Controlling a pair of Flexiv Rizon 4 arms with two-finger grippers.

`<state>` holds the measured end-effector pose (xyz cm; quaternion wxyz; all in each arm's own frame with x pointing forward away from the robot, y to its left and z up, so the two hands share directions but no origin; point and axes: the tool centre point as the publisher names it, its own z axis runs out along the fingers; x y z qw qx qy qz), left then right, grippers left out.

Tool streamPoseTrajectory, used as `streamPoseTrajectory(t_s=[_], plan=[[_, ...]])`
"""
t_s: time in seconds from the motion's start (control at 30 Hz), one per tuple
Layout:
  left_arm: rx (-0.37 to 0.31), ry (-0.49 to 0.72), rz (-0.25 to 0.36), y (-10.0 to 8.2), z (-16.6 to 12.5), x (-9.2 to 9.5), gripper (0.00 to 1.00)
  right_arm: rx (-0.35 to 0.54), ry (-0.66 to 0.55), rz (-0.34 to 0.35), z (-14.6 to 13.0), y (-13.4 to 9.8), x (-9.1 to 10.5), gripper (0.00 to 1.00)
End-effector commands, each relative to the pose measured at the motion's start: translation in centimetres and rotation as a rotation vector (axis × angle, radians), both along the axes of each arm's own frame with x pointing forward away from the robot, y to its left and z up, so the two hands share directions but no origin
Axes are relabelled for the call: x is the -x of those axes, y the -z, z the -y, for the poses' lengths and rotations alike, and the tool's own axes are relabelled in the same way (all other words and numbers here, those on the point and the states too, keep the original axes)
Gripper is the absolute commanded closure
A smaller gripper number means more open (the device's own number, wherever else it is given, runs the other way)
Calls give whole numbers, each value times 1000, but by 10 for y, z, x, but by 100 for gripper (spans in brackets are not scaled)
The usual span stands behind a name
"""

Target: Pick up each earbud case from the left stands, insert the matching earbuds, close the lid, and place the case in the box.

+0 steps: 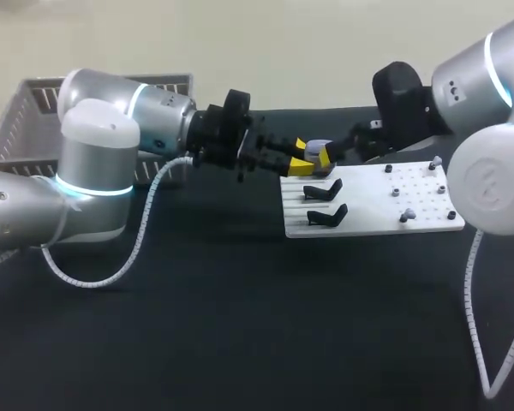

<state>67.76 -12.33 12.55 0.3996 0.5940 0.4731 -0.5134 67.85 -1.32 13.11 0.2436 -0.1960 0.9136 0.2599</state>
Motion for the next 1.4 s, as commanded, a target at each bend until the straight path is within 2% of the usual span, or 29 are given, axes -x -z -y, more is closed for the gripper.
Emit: streamPoseTrajectory(t_s=[0.03,0.27,0.6,0.63,0.7,0.77,0.93,1.17,1.4], plan=[[-1,3,0,0,0,-1,100,-5,6,9,3,-1,2,0],[-1,3,0,0,0,-1,100,-16,22,37,8,-9,2,0],[-1,3,0,0,0,-1,100,18,76,93,24,-22,-2,0],[-1,3,0,0,0,-1,100,38,85,104,27,-24,-1,0],[-1,3,0,0,0,-1,100,139,110,142,34,-28,0,0],[-1,3,0,0,0,-1,100,190,114,164,41,-32,1,0],[-1,3,0,0,0,-1,100,347,164,176,66,-32,1,0],[-1,3,0,0,0,-1,100,544,184,76,101,-24,-4,0],[-1,3,0,0,0,-1,100,699,192,-13,131,-11,-17,0]])
